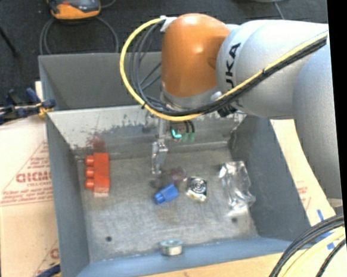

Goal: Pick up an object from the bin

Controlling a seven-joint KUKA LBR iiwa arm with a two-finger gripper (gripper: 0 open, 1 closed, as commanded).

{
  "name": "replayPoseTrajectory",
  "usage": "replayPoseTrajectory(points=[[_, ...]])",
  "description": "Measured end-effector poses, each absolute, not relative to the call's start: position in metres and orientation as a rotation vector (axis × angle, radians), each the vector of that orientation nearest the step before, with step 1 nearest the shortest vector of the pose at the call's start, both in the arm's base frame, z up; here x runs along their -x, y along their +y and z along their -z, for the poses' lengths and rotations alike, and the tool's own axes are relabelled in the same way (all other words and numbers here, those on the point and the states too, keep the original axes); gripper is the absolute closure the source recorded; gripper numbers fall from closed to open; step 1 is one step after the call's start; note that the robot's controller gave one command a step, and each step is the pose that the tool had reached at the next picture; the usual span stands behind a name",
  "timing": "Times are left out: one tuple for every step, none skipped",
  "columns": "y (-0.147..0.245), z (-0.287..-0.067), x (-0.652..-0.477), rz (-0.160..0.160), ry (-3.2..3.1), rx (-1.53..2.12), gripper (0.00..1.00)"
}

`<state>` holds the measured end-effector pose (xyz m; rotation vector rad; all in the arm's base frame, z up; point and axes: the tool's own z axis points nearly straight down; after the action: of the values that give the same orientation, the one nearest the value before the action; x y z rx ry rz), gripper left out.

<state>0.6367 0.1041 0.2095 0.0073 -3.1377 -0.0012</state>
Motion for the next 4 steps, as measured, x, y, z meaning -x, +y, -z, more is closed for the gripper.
replayPoseTrajectory(points=[[0.052, -0.073, -0.63, 0.002, -3.132, -0.348, 0.0], [-0.004, -0.101, -0.578, -0.003, -3.142, -0.128, 0.0], [0.049, -0.102, -0.632, 0.003, -3.146, -0.186, 0.0], [0.015, -0.074, -0.643, 0.002, -3.124, -0.407, 0.0]])
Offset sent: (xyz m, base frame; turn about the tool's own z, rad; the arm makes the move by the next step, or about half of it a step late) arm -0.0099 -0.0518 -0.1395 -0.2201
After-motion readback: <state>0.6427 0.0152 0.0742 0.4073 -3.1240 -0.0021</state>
